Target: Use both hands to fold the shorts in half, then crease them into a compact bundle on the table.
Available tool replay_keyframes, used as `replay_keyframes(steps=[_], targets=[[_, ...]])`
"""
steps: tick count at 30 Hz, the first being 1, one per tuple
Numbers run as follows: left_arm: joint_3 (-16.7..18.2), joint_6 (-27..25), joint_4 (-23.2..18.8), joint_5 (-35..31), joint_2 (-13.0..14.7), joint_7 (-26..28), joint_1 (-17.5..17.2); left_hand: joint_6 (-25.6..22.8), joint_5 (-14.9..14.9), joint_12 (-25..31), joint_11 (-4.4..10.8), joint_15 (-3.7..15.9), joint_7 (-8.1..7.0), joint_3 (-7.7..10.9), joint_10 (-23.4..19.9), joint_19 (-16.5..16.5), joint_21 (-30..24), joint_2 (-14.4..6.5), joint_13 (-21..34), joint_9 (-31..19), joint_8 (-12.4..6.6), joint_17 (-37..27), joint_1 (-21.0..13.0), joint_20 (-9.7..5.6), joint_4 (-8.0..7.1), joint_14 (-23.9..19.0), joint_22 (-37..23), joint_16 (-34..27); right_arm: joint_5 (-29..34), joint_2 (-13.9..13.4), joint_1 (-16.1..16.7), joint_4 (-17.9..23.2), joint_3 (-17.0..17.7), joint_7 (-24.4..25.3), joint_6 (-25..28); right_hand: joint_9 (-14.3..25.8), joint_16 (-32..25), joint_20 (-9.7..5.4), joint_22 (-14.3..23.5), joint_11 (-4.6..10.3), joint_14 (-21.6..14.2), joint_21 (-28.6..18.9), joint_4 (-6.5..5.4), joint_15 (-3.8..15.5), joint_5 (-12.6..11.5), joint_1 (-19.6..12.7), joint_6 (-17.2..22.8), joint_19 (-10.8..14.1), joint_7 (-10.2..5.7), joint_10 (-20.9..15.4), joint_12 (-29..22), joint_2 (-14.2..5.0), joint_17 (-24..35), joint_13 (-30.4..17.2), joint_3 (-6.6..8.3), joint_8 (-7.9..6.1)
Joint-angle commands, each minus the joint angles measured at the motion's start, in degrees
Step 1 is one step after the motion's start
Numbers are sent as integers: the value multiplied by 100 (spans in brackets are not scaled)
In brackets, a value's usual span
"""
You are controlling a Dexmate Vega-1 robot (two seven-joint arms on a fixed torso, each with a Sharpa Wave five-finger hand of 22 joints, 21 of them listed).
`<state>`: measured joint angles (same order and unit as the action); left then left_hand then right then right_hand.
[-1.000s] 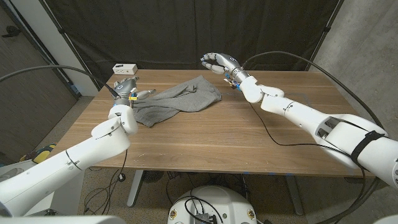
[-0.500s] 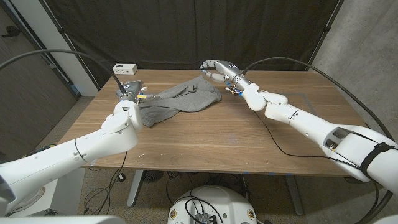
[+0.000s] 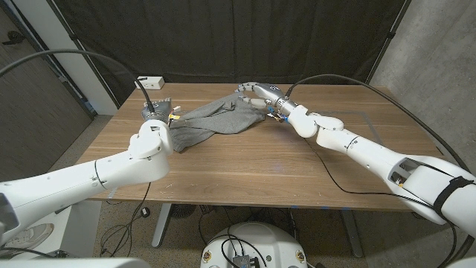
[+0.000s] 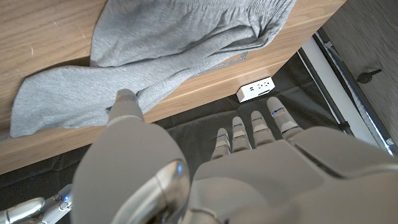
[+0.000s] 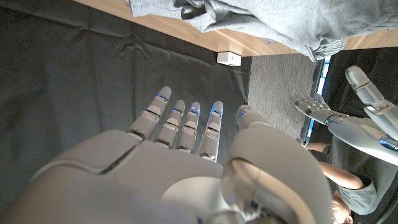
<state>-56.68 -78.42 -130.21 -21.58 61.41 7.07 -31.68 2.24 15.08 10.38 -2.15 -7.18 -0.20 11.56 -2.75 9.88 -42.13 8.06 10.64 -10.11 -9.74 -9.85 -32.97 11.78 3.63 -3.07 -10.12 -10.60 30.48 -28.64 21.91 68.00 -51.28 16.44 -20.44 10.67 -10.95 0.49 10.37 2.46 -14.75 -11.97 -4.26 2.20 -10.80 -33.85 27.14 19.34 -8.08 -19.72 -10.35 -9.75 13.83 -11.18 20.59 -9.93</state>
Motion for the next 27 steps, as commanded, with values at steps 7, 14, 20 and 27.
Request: replay_keyframes(steps=[7, 14, 20, 27], targets=[[-405, -156, 56, -307, -37, -453, 161, -277, 51, 131, -43, -21, 234, -91, -151, -281, 58, -117, 4, -18, -157, -12, 145, 38, -81, 43, -2, -13, 106, 51, 99, 72, -77, -414, 308, -4, 27, 77, 8, 16, 100, 21, -23, 329, -2, 109, -164, -61, 5, 105, -2, 7, -38, 5, 38, 17], [-338, -156, 246, -1293, -222, -1215, -67, -554, 73, 195, -72, -49, 279, -135, -335, -321, 133, -126, 5, -19, -222, -9, 132, 38, -74, -11, -2, -31, 163, 82, 96, 33, -145, -473, 419, -4, 24, 91, 6, 20, 105, 26, -6, 337, -8, 108, -149, -79, 32, 108, -13, 9, -62, 8, 62, -11], [-419, -156, 396, -1892, -322, -1651, -110, -741, 108, 283, 4, -22, 283, -179, -629, -414, 196, -127, 8, -20, -234, -9, 80, 34, -45, -108, -5, -56, 191, 123, 104, -31, -227, -567, 550, -4, 6, 122, 4, -2, 74, 28, 7, 336, -12, 115, -109, -89, 76, 71, -38, 13, -88, 10, 87, -42], [-468, -156, 526, -2472, -414, -2146, -141, -853, 133, 315, 110, 1, 279, -202, -769, -453, 241, -128, 13, -22, -241, -10, 34, 37, -21, -152, -9, -62, 148, 171, 78, -149, -292, -661, 614, -4, -8, 153, 2, -7, 40, 27, 39, 337, -18, 106, -65, -91, 125, 17, -64, 22, -119, 11, 122, -70]])
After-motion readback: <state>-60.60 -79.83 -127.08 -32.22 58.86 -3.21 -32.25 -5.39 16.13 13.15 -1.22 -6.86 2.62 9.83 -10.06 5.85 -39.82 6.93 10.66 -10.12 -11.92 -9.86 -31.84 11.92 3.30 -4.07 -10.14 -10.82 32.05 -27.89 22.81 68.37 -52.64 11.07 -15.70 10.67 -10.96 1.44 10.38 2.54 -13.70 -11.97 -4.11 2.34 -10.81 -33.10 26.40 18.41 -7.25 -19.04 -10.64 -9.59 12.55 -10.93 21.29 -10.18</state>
